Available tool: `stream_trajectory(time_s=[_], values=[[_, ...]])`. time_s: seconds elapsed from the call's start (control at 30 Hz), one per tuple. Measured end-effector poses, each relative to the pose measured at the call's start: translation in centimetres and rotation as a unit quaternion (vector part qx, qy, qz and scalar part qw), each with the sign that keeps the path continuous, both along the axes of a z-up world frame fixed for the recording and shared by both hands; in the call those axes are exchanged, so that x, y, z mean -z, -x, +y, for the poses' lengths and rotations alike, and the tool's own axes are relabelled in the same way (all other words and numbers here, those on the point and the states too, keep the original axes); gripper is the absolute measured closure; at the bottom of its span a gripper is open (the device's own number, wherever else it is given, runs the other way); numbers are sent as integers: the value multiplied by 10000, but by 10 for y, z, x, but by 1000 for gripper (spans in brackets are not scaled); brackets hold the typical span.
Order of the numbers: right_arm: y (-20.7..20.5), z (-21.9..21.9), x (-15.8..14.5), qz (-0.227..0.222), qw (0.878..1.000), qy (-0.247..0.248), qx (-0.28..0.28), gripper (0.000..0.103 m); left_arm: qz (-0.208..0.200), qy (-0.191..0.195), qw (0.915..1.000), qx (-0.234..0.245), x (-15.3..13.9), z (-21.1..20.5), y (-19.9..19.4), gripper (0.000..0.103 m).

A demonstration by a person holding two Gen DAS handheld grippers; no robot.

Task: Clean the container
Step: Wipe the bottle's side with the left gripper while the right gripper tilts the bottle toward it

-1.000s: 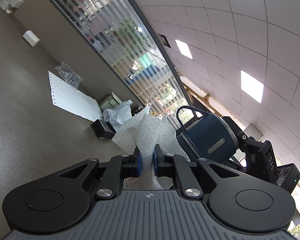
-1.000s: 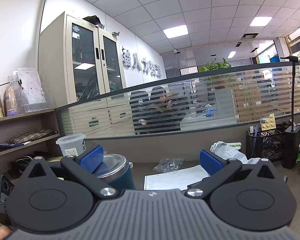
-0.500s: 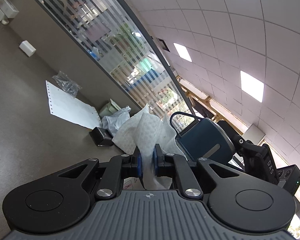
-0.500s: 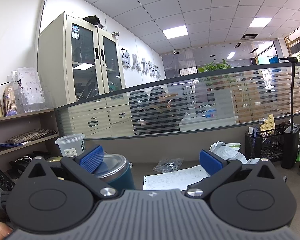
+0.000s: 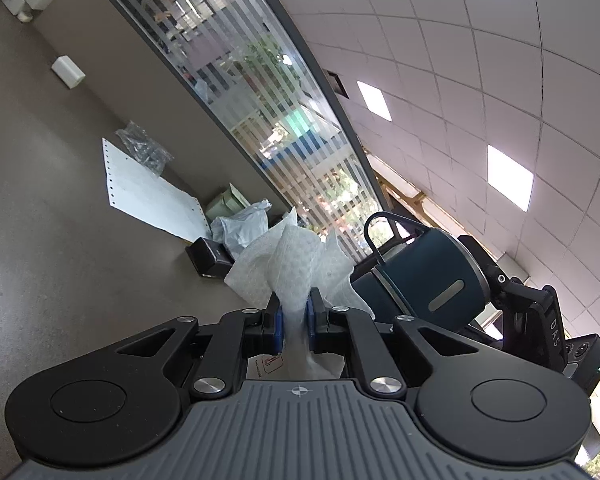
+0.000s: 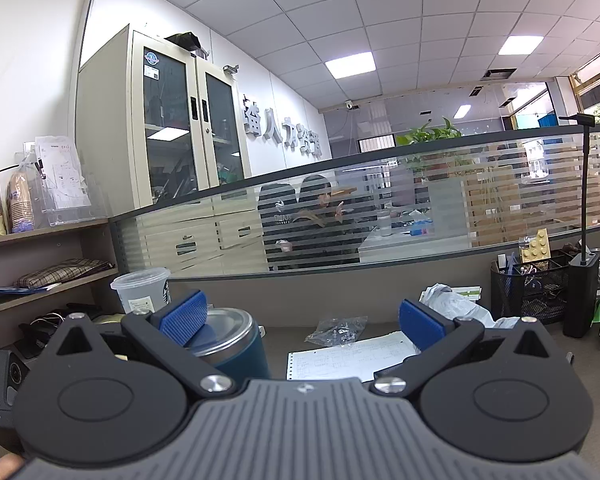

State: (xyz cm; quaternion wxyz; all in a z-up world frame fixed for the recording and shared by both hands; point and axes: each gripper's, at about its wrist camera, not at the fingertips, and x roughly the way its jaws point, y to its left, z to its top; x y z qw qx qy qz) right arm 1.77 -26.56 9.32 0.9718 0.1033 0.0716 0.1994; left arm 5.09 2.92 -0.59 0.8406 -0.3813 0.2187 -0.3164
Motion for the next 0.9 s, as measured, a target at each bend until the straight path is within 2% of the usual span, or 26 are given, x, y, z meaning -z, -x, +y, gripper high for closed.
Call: stream_trajectory(time_s=[0.17, 0.33, 0.53, 0.63, 0.77, 0.9], values=[[-1, 0, -1, 4, 10000, -9, -2, 0, -123, -311, 9994, -111, -1, -5, 4, 90], [-1, 1, -3, 3, 10000, -4, -7, 0, -156, -55, 9998, -121, -2, -2, 5, 91], [-3, 2, -3, -4, 10000, 2, -15, 0, -528, 529, 9972, -90, -15, 10, 13, 91], [-2, 3, -3, -7, 10000, -1, -17, 0, -645, 465, 9968, -40, -17, 10, 17, 91], [-1, 3, -3, -12, 10000, -2, 9, 0, -567, 306, 9979, 22, -12, 3, 15, 91], [-2, 2, -3, -5, 10000, 6, 5, 0, -470, 316, 9984, 71, -6, 5, 13, 91]])
